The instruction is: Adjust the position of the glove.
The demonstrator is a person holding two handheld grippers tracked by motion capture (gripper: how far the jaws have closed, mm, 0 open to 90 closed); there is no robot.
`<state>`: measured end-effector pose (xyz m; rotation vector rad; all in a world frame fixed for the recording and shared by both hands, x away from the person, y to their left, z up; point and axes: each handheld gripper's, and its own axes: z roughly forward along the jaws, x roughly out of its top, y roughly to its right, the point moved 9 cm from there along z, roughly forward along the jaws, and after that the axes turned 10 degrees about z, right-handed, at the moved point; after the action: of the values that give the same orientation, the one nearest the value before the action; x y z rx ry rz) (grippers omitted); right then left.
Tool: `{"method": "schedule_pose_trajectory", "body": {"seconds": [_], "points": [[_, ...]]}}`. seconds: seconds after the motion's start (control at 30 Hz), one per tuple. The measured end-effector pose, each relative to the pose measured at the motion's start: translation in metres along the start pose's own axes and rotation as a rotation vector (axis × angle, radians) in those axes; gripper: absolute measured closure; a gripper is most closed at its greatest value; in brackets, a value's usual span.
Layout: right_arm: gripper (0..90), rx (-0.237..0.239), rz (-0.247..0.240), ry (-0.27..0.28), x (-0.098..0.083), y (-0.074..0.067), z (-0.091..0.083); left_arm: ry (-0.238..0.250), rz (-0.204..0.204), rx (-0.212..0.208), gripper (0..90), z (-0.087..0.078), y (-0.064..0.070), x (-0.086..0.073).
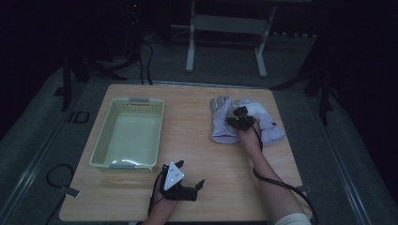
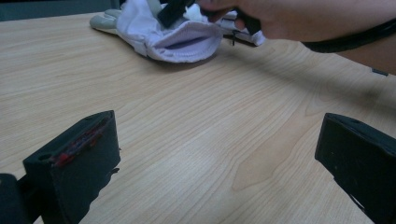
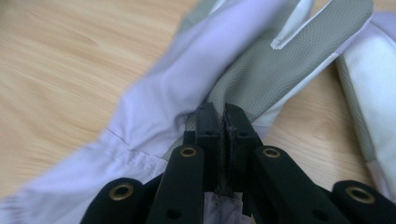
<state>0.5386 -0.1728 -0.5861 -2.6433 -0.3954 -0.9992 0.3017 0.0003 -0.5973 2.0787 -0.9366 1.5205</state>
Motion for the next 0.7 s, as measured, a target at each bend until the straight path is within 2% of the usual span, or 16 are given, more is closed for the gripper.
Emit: {"method": "schedule_pose_trajectory", "body": {"seconds": [0.17,0.3,0.43,0.5,0.7], "points": [[86.3,0.032,0.006,0.061,0.008,-0.017,-0.026,0.0,0.003,0.002,0.0,0.0,0.0,0.0],[86.3,0.067,0.018,0.138,0.007,-0.03,-0.054,-0.001,0.001,0.003,0.0,0.0,0.0,0.0],[86.3,0.103,0.032,0.164,-0.001,-0.044,-0.078,-0.001,-0.004,0.003,0.0,0.0,-0.001,0.0],[86.3,0.093,0.032,0.178,-0.006,-0.048,-0.088,-0.002,-0.002,0.004,0.0,0.0,0.0,0.0],[86.1,0.105,0.071,0.178,-0.024,-0.054,-0.103,-0.002,0.001,0.006,0.0,0.0,0.0,0.0]]}}
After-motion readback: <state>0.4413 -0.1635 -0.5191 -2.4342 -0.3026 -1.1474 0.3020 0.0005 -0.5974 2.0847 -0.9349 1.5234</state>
